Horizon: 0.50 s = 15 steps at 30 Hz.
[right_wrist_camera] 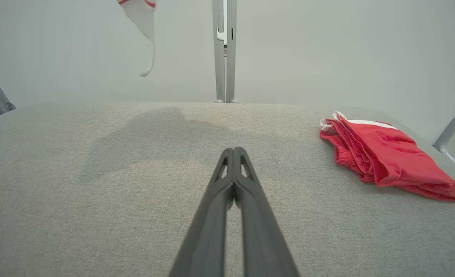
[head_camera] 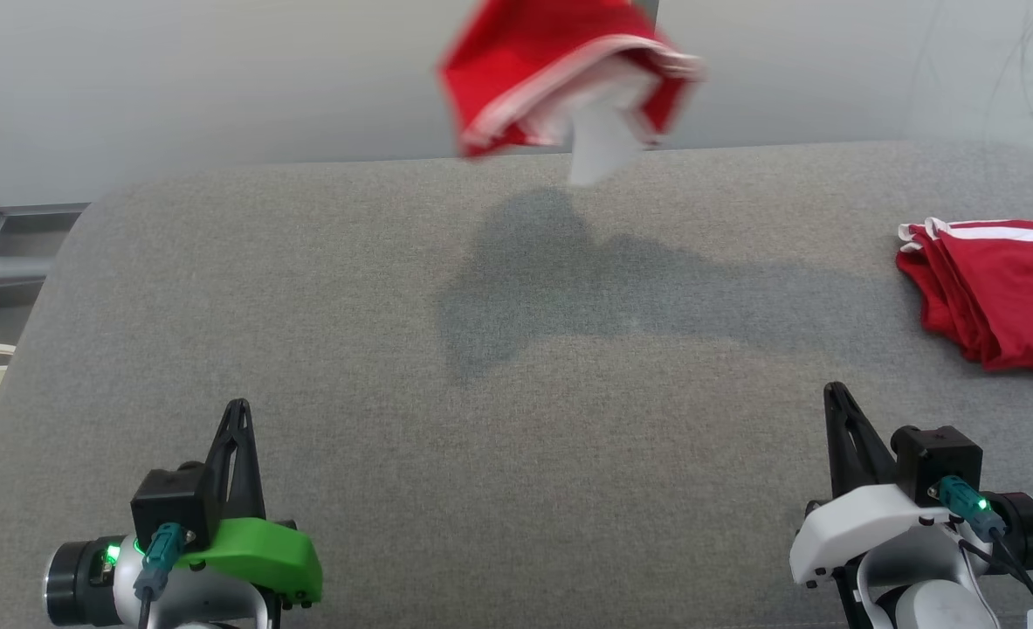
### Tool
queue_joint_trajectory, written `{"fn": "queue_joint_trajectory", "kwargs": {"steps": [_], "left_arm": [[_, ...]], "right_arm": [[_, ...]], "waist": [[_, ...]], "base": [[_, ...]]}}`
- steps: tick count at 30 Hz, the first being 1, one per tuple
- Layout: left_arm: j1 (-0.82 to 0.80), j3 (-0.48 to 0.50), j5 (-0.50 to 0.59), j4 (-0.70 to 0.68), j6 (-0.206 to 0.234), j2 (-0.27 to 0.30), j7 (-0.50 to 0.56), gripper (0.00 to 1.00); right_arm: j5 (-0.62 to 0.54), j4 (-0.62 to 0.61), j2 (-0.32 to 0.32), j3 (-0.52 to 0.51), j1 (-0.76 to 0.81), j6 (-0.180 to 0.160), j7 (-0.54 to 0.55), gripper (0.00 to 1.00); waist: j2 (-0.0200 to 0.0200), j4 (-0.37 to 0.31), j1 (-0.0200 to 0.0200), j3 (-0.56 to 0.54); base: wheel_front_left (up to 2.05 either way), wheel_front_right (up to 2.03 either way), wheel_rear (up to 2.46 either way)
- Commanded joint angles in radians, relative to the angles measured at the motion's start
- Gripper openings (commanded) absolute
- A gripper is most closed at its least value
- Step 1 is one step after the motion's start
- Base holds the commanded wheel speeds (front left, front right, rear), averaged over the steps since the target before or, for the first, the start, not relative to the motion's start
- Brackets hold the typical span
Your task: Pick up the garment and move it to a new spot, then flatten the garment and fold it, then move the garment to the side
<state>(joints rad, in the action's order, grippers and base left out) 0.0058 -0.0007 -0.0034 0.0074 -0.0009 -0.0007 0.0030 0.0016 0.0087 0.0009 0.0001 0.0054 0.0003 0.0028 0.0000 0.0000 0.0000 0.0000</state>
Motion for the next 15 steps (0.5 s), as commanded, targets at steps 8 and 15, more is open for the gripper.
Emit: {"fn": "queue_joint_trajectory", "kwargs": {"steps": [8,15], "left_arm": [[-0.006,0.001,0.003,-0.007,0.001,0.001,-0.003,0.00],[-0.006,0.001,0.003,-0.007,0.001,0.001,-0.003,0.00]], "right_arm": [[-0.002,-0.009,-0.001,0.000,-0.005,0.000,-0.003,0.00],[-0.002,-0.009,-0.001,0.000,-0.005,0.000,-0.003,0.00]], "waist": [[0.0000,0.000,0.0000,0.000],[0.0000,0.000,0.0000,0.000]], "base": [[0.00,0.00,0.00],[0.00,0.00,0.00]]}}
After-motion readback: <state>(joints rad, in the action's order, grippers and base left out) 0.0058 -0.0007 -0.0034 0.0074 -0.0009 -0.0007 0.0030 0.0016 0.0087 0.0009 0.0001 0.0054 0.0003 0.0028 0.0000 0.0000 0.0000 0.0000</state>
